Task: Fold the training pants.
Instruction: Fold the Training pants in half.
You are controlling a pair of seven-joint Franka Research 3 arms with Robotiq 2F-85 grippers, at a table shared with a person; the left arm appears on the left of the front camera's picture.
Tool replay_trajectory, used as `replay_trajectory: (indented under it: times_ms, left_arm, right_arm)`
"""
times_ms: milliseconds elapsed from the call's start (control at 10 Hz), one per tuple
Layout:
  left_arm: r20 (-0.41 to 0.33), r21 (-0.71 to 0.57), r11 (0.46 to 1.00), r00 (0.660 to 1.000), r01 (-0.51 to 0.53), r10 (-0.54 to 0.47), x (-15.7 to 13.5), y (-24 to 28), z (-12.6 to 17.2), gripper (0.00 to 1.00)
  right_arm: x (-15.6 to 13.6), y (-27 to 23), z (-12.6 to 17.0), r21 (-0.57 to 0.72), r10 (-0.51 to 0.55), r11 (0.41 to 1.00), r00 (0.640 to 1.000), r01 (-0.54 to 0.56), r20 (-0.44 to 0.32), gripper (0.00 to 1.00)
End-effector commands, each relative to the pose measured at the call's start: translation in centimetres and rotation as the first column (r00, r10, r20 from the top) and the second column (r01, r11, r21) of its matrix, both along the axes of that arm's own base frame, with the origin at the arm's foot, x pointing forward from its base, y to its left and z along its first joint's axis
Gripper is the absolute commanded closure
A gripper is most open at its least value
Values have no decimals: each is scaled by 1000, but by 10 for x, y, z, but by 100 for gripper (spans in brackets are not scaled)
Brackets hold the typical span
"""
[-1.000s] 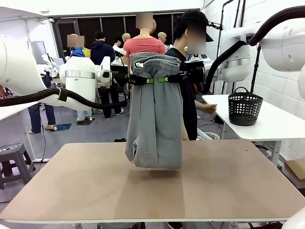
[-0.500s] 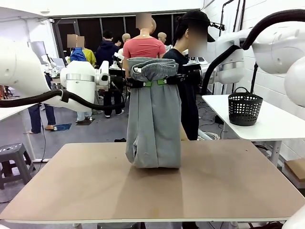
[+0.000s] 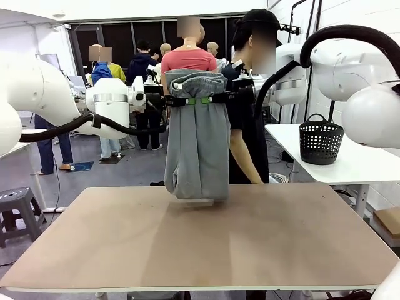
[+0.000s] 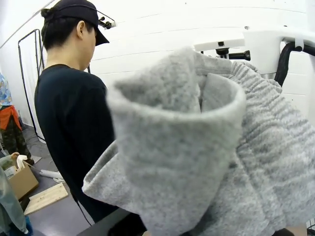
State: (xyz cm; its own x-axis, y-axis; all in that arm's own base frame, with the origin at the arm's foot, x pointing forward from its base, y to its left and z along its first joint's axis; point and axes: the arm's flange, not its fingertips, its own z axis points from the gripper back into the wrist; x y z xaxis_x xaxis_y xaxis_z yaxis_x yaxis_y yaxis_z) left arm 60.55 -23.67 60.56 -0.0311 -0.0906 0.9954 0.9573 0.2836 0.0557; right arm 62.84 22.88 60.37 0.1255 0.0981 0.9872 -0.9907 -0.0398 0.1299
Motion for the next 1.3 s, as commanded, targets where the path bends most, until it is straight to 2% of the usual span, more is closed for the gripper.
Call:
replay_trajectory:
  times_ms: [0, 300, 500, 600, 800, 1000, 1200]
  left_arm:
    - [0, -10, 996, 997, -83, 83, 11, 14, 0, 100]
    - [-42, -41, 997, 997, -65, 64, -5, 30, -44, 100]
    - [-93, -82, 995, 995, -52, 45, -22, 34, -61, 100]
    - [-133, -101, 994, 991, -43, 30, -40, 32, -63, 100]
    - [-264, -115, 993, 964, -6, -25, -77, 34, -74, 100]
    - [-338, -177, 983, 936, 39, -98, -105, 37, -101, 100]
    - [-429, -232, 973, 898, -2, -100, -124, 35, -128, 100]
  right_arm:
    - [-4, -5, -11, -59, 45, 997, 999, -46, -17, 100]
    - [-32, -12, -62, -76, 66, 995, 995, -72, -79, 100]
    - [-53, -12, -77, -57, 71, 995, 990, -79, -121, 100]
    - [-64, -13, -76, -36, 68, 997, 988, -73, -138, 100]
    - [-81, -12, -90, 10, 91, 996, 955, -92, -283, 100]
    - [-98, -24, -121, -14, 41, 999, 911, -52, -411, 100]
    - [-109, -30, -152, -6, 19, 1000, 866, -26, -500, 100]
